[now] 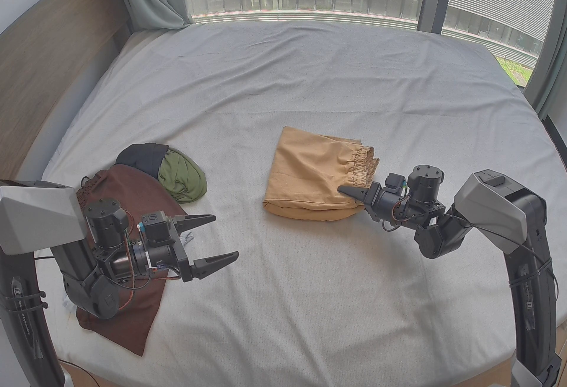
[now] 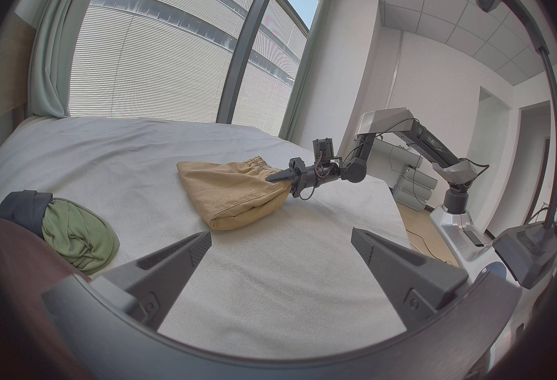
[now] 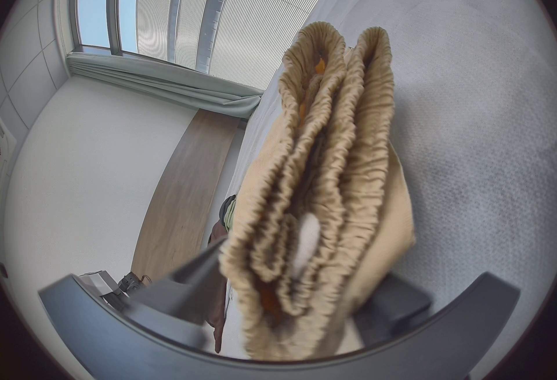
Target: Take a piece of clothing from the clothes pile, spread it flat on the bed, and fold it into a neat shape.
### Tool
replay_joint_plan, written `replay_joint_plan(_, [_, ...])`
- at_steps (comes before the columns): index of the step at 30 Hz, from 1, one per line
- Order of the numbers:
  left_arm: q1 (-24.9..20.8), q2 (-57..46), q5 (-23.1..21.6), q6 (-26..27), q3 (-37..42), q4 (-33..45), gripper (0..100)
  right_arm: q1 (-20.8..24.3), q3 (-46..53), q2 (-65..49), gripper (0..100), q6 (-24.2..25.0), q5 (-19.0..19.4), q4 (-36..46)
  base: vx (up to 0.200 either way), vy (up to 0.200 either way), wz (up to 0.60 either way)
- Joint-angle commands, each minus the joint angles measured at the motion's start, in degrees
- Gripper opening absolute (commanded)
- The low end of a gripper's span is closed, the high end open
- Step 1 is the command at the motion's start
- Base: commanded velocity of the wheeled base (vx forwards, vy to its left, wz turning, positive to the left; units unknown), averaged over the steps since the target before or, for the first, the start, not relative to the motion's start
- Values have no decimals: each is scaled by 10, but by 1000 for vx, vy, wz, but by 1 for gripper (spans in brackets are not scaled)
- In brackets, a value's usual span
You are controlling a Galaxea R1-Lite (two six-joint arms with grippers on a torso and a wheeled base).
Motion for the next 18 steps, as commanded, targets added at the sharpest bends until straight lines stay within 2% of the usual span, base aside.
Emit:
replay_joint_plan(1, [0, 0, 0, -1, -2, 0, 100, -1, 5, -2, 100, -1, 0, -3, 0, 0, 0])
replay_joint_plan(8, [1, 0, 0, -1, -5, 0, 100, -15, 65, -35, 100, -36, 1, 12, 0, 0, 0])
replay_joint_plan(13, [2, 0, 0, -4, -7, 0, 100, -23, 163, -90, 100, -83, 1, 16, 0, 0, 0])
replay_joint_plan(18, [3, 0, 0, -4, -8, 0, 100, -40, 212, -150, 100, -120, -1, 12, 0, 0, 0])
